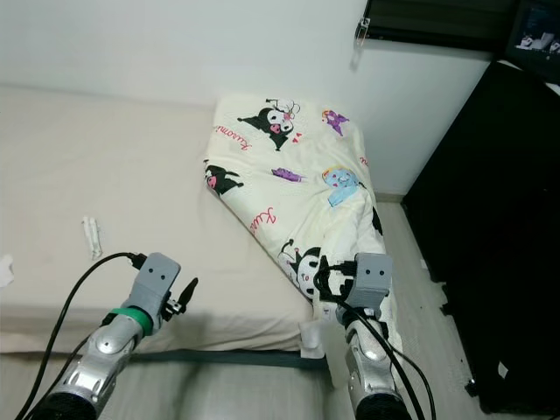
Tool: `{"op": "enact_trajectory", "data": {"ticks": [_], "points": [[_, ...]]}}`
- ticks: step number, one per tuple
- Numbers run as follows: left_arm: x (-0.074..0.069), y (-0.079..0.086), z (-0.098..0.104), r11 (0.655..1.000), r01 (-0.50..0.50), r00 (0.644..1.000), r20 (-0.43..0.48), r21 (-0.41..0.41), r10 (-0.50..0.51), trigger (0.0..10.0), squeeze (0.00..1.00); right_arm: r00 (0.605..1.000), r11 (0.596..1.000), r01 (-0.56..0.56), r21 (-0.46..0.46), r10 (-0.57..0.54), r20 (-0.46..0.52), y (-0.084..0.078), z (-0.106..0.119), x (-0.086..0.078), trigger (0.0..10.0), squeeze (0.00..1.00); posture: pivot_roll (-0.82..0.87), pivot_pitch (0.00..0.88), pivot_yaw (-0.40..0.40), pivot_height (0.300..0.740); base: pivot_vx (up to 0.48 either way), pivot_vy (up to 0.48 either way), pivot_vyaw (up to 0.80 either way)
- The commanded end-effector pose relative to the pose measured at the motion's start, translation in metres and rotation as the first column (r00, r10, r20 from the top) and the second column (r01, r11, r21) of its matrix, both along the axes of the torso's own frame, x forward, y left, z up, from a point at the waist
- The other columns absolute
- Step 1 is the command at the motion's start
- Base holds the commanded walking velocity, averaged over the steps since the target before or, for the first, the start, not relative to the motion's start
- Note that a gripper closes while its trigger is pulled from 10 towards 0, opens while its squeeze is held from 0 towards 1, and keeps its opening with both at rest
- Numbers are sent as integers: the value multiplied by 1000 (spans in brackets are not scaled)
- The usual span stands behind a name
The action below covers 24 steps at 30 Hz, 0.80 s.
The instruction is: Clean up the room
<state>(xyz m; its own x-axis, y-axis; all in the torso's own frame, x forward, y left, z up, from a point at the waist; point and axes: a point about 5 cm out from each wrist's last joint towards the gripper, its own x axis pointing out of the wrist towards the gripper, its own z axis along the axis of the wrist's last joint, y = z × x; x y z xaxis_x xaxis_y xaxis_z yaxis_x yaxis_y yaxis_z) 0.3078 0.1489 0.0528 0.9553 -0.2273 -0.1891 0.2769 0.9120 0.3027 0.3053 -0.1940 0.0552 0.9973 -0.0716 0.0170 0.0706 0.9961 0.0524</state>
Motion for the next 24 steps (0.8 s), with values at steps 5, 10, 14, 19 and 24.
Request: {"op": "enact_trajectory", "data": {"ticks": [5, 10, 14, 19, 24], "points": [[-4, 0, -5, 1000, -10, 1000, -25, -3, 10, 10000, 0, 1000, 1000, 7, 8, -6, -22, -2, -6, -5, 10000, 0, 36, 65, 5, 625, 0, 0, 0], [-4, 0, -5, 1000, -13, 1000, -25, -3, 13, 10000, 0, 1000, 1000, 5, 9, -5, -22, -1, -6, -5, 10000, 0, 36, 65, 5, 605, 0, 0, 0], [-4, 1, -5, 1000, -15, 1000, -24, -1, 15, 10000, 0, 1000, 1000, 5, 10, -5, -19, -1, -5, -4, 10000, 0, 35, 65, 8, 590, 0, 0, 0], [-4, 1, -5, 1000, -20, 1000, -24, 0, 20, 10000, 0, 1000, 1000, 4, 15, -4, -11, -2, -3, -4, 10000, 0, 35, 65, 8, 560, 0, 0, 0], [-3, 1, -4, 1000, -22, 1000, -22, -2, 22, 10000, 0, 1000, 1000, 4, 16, -4, -10, -2, -3, -4, 10000, 0, 36, 71, 10, 545, 0, 0, 0]]}}
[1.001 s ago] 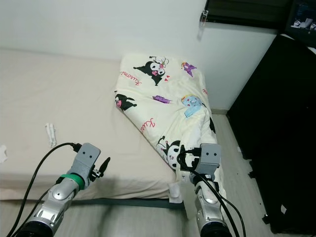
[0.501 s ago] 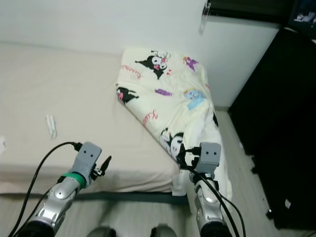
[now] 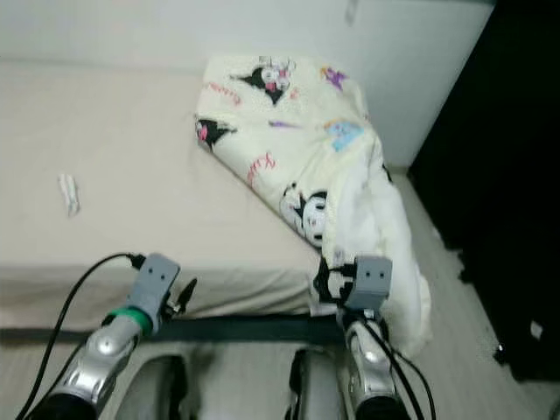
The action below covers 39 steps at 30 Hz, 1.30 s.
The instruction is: Clean up the room
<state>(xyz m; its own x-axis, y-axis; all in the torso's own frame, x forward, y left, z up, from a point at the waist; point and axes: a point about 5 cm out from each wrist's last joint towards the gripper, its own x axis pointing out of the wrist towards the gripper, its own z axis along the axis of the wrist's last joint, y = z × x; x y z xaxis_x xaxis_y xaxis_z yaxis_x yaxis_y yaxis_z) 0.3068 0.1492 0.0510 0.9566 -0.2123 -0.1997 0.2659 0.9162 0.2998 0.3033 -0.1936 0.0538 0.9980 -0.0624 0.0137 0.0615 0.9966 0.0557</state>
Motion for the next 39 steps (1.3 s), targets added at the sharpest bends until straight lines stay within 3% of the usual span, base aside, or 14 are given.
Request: {"op": "enact_trajectory", "data": {"ticks": [1, 7, 12, 13, 15, 17, 20, 22, 25, 26, 27, 32, 37, 39], "points": [[-2, 0, -2, 1000, -8, 1000, -10, -3, 8, 10000, 0, 1000, 1000, 13, 12, -13, -7, -3, -2, -2, 10000, 0, 36, 71, 10, 540, 0, 0, 0], [0, 1, 0, 1000, -23, 1000, 1, -8, 23, 10000, 0, 997, 997, -21, -74, 26, 69, -5, 14, 0, 10000, 0, 36, 71, 10, 520, 0, 0, 0], [5, 8, 7, 999, -50, 998, 24, -9, 50, 10000, 0, 928, 981, 19, -193, 54, 370, -21, 91, 14, 10000, 0, 34, 74, 15, 507, 0, 0, 0], [5, 8, 7, 999, -50, 998, 24, -9, 50, 10000, 0, 928, 981, 19, -193, 54, 370, -21, 91, 14, 10000, 0, 34, 74, 15, 507, 0, 0, 0], [6, 11, 11, 998, -55, 998, 36, -9, 56, 10000, 0, 890, 979, 64, -194, 32, 455, -29, 119, 18, 10000, 0, 38, 79, 11, 507, 0, 0, 0], [9, 14, 20, 998, -63, 996, 63, -16, 64, 10000, 0, 876, 987, 103, -127, -29, 481, -45, 133, 23, 10000, 0, 57, 91, 14, 507, 0, 0, 0], [13, 17, 29, 997, -76, 993, 91, -33, 79, 10000, 0, 881, 993, 120, -17, -99, 462, -61, 134, 29, 10000, 0, 57, 91, 14, 507, 0, 0, 0], [18, 23, 44, 994, -92, 987, 127, -59, 99, 10000, 0, 910, 985, 111, 133, -155, 385, -74, 127, 39, 10000, 0, 83, 105, 26, 507, 0, 0, 0], [21, 28, 56, 991, -104, 982, 148, -87, 116, 10000, 0, 923, 978, 60, 202, -131, 362, -72, 131, 49, 10000, 0, 98, 121, 32, 507, 0, 0, 0], [22, 32, 69, 987, -111, 976, 173, -113, 130, 10000, 0, 938, 965, -26, 262, -67, 340, -64, 137, 60, 10000, 0, 114, 132, 32, 507, 0, 0, 0], [21, 36, 87, 983, -115, 966, 215, -142, 144, 10000, 0, 939, 955, -130, 265, 33, 342, -50, 152, 75, 10000, 0, 125, 141, 32, 507, 0, 0, 0], [13, 35, 106, 982, -104, 951, 275, -158, 145, 10000, 0, 945, 930, -218, 294, 126, 303, -39, 159, 87, 10000, 0, 202, 167, -18, 507, 0, 0, 0], [5, 36, 123, 969, -124, 936, 298, -213, 185, 10000, 0, 983, 916, -155, 370, 105, 150, -44, 143, 92, 10000, 0, 225, 195, -37, 507, 0, 0, 0], [0, 39, 131, 964, -128, 933, 301, -233, 196, 10000, 0, 998, 917, -57, 394, 41, 49, -54, 126, 88, 10000, 0, 251, 217, -43, 507, 0, 0, 0]]}}
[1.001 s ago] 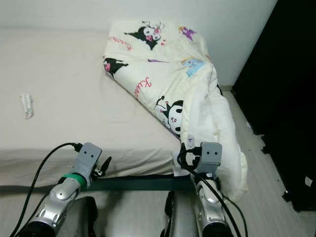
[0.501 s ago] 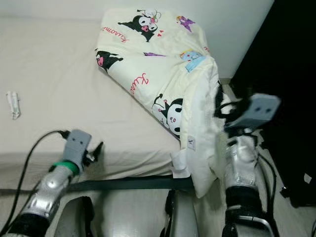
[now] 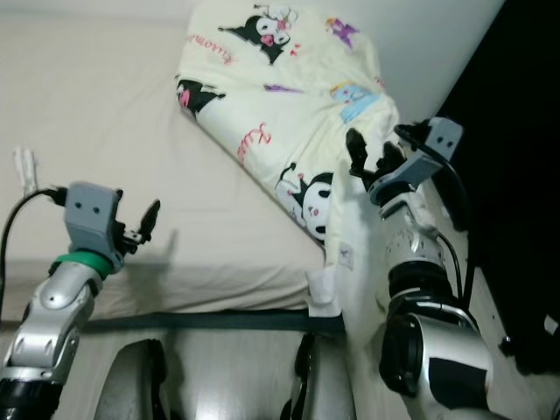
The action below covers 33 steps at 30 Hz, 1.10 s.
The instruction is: Clean up the room
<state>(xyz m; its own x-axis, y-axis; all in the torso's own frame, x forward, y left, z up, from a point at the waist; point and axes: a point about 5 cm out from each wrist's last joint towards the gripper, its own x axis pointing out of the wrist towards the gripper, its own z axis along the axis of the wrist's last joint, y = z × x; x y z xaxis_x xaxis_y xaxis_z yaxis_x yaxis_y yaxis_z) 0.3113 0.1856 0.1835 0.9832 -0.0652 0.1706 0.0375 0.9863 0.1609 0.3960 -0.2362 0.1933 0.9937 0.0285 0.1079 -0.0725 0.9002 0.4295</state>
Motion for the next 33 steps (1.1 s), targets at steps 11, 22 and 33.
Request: {"op": "enact_trajectory", "data": {"ticks": [11, 22, 33], "points": [[-19, 14, 11, 999, -42, 998, -42, 1, 42, 10000, 0, 970, 945, 187, -269, -221, -101, -41, -9, -11, 10000, 0, 297, 234, -29, 507, 0, 0, 0], [-30, 7, 38, 999, -34, 999, -14, -36, 34, 10000, 0, 996, 997, 40, 71, -34, -79, -31, 2, -4, 10000, 0, 355, 243, -24, 507, 0, 0, 0], [-33, 6, 42, 999, -27, 999, -18, -31, 27, 10000, 0, 957, 988, 149, 39, -135, -255, -38, -17, -8, 2392, 0, 370, 238, -18, 507, 0, 0, 0]]}}
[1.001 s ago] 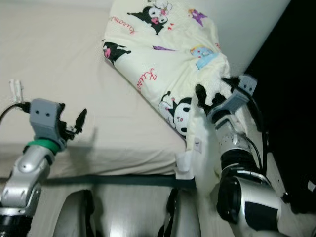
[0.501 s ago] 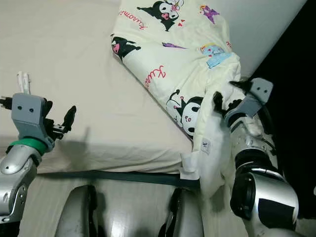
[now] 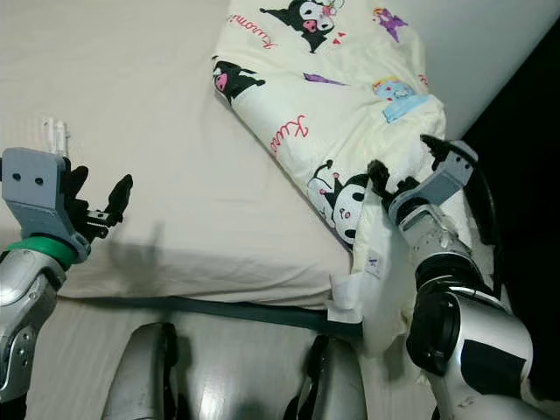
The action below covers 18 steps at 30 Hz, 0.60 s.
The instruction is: Clean up the room
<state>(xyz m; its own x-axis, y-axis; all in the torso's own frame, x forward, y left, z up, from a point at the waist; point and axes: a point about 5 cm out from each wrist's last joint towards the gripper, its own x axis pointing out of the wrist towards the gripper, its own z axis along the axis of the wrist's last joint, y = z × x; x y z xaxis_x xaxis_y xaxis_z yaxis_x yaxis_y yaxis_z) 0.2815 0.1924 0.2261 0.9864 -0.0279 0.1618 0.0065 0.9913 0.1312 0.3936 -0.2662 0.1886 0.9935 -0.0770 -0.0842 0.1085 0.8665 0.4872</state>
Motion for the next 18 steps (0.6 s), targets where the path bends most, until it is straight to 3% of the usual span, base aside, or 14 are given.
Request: {"op": "enact_trajectory", "data": {"ticks": [1, 2, 18], "points": [[-3, -1, -1, 1000, 6, 1000, -8, -1, -6, 10000, 0, 997, 999, 35, -12, -36, -66, -8, -12, -6, 2392, 0, 370, 238, -18, 507, 0, 0, 0], [-3, -2, -1, 1000, 8, 1000, -9, 0, -8, 10000, 0, 997, 999, 44, -4, -44, -66, -10, -12, -6, 0, 0, 364, 237, -16, 507, 0, 0, 0], [0, -8, -1, 1000, 20, 999, -34, -17, -21, 10000, 0, 998, 998, 55, -13, -55, -44, -19, -5, -8, 0, 0, 333, 235, -19, 507, 0, 0, 0]]}}
